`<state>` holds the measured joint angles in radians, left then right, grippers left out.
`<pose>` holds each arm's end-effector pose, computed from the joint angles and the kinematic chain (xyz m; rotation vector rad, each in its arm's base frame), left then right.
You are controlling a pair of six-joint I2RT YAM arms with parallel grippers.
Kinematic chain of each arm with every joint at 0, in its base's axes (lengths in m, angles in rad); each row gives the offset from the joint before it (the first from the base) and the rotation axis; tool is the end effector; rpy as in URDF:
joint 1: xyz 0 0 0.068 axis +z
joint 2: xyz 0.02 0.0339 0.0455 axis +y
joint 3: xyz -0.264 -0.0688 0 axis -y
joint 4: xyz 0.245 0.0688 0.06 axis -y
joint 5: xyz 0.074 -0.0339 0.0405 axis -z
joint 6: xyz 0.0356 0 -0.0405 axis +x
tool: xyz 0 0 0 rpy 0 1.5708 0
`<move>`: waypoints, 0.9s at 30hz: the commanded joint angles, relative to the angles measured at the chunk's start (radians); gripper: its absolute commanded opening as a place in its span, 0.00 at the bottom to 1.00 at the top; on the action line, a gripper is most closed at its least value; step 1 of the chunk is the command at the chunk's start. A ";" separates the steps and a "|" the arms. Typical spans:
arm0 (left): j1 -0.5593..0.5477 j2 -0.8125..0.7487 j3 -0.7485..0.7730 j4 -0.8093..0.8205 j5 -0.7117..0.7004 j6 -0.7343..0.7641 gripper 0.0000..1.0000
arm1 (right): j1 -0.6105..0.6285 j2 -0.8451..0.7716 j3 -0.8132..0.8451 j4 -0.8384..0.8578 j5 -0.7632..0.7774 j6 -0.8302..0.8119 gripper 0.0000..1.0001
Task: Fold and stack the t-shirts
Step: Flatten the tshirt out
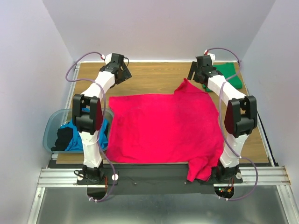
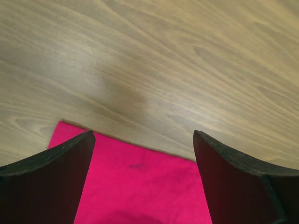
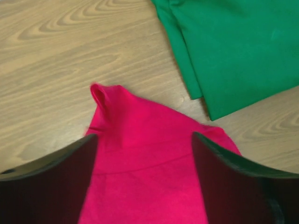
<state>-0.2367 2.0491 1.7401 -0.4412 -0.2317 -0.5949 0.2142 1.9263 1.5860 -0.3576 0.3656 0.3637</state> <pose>0.4614 -0.1029 0.2565 -0.5240 2.2411 -0.1592 0.4376 0.0822 0.2669 0.3548 2.1876 -0.0978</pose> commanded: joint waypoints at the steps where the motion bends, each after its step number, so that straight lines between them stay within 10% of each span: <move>1: -0.013 -0.211 0.040 0.081 0.012 0.037 0.98 | -0.007 -0.111 0.082 0.094 -0.056 -0.006 1.00; 13: -0.073 -0.308 -0.237 0.144 0.132 0.007 0.98 | -0.004 -0.360 -0.274 0.086 -0.329 0.032 1.00; 27: -0.158 -0.143 -0.304 0.173 0.140 -0.025 0.98 | 0.027 -0.030 -0.167 0.077 -0.258 0.032 1.00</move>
<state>-0.4038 1.8793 1.4475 -0.2924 -0.0982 -0.6102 0.2375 1.8431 1.3243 -0.3027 0.0513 0.4034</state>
